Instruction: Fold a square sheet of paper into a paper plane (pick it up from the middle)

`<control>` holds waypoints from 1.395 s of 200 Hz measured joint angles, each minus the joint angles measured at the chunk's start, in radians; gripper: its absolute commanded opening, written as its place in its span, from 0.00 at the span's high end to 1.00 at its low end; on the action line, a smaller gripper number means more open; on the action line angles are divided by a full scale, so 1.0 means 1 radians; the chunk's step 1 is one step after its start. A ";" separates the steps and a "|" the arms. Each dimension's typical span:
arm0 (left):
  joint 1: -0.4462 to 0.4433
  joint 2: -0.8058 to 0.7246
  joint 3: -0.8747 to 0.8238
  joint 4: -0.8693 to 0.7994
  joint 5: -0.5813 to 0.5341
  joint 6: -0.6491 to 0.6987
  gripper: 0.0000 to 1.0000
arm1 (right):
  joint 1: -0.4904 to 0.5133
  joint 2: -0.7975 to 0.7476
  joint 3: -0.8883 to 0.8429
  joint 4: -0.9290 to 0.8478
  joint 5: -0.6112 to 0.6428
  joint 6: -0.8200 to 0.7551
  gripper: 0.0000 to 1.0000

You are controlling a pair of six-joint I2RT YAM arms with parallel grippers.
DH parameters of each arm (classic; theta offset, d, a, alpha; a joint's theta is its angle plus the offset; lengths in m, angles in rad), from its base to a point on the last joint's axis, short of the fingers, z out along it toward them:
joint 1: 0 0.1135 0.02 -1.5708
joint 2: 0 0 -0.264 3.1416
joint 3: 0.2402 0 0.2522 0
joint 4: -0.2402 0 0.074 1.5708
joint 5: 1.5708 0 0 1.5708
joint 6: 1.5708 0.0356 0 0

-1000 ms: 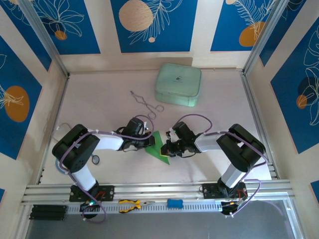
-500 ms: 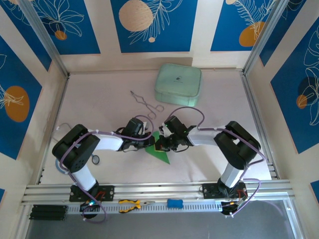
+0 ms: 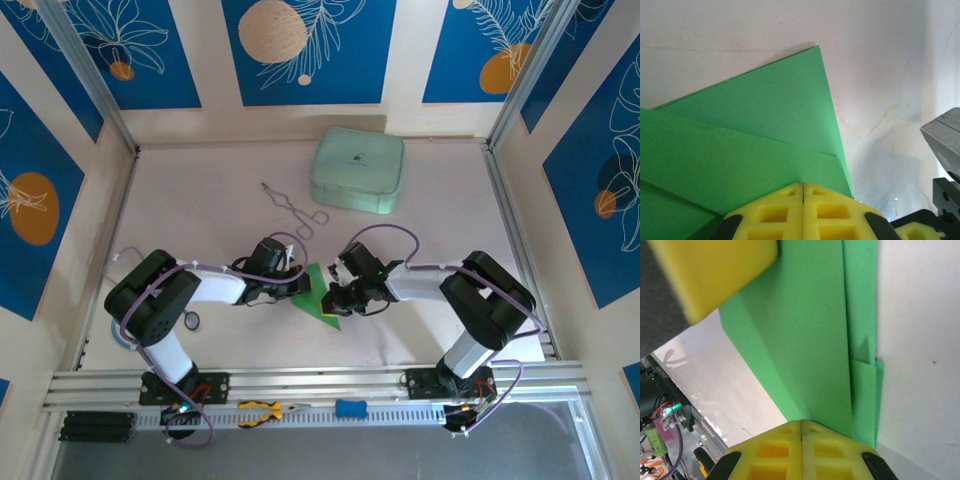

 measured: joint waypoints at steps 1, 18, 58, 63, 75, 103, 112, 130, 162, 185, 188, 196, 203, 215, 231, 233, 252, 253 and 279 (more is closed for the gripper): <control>0.000 0.000 0.000 0.000 0.000 0.000 1.00 | 0.000 0.000 0.001 -0.001 0.000 0.000 0.97; 0.001 0.000 0.000 0.000 0.002 0.000 1.00 | -0.001 0.005 0.031 -0.014 0.000 0.000 0.97; 0.002 0.001 0.000 0.000 0.004 0.000 1.00 | -0.001 0.100 0.153 0.001 0.001 0.001 0.96; 0.004 0.002 0.000 0.000 0.003 0.000 1.00 | -0.001 0.114 0.161 -0.001 -0.007 0.001 0.96; 0.012 0.002 0.000 0.002 0.005 0.000 1.00 | -0.003 0.142 0.168 0.002 -0.008 0.001 0.96; 0.014 0.003 0.000 0.003 0.006 0.000 1.00 | -0.005 0.156 0.124 0.054 -0.016 0.005 0.95; 0.014 0.003 0.001 0.003 0.006 0.000 1.00 | -0.005 0.138 0.098 0.070 -0.018 0.005 0.94; 0.014 0.004 0.008 -0.010 0.006 0.004 1.00 | -0.005 0.083 0.033 0.072 -0.021 0.000 0.93; 0.014 0.004 0.016 -0.030 0.006 0.011 1.00 | -0.006 -0.028 -0.091 0.072 -0.025 -0.001 0.93; 0.014 0.004 0.018 -0.035 0.006 0.011 1.00 | -0.006 -0.100 -0.172 0.092 -0.026 0.013 0.93; 0.014 0.004 0.019 -0.035 0.006 0.011 1.00 | -0.006 -0.109 -0.181 0.093 -0.027 0.015 0.93; 0.015 0.004 0.019 -0.037 0.006 0.011 1.00 | -0.006 -0.129 -0.202 0.100 -0.025 0.026 0.93; 0.015 0.004 0.019 -0.037 0.007 0.011 1.00 | -0.006 -0.145 -0.219 0.105 -0.023 0.034 0.93; 0.015 0.004 0.020 -0.038 0.007 0.011 1.00 | -0.006 -0.168 -0.241 0.112 -0.019 0.046 0.93; 0.016 0.005 0.020 -0.039 0.010 0.011 1.00 | -0.006 -0.189 -0.257 0.114 -0.008 0.061 0.93; 0.016 0.005 0.020 -0.038 0.010 0.011 1.00 | -0.006 -0.191 -0.258 0.114 -0.008 0.062 0.93; 0.016 0.005 0.020 -0.038 0.010 0.011 1.00 | -0.006 -0.230 -0.270 0.086 0.017 0.072 0.93; 0.016 0.005 0.020 -0.038 0.010 0.011 1.00 | -0.006 -0.232 -0.270 0.084 0.018 0.073 0.93; 0.016 0.005 0.020 -0.038 0.011 0.011 1.00 | -0.006 -0.296 -0.275 0.018 0.037 0.078 0.93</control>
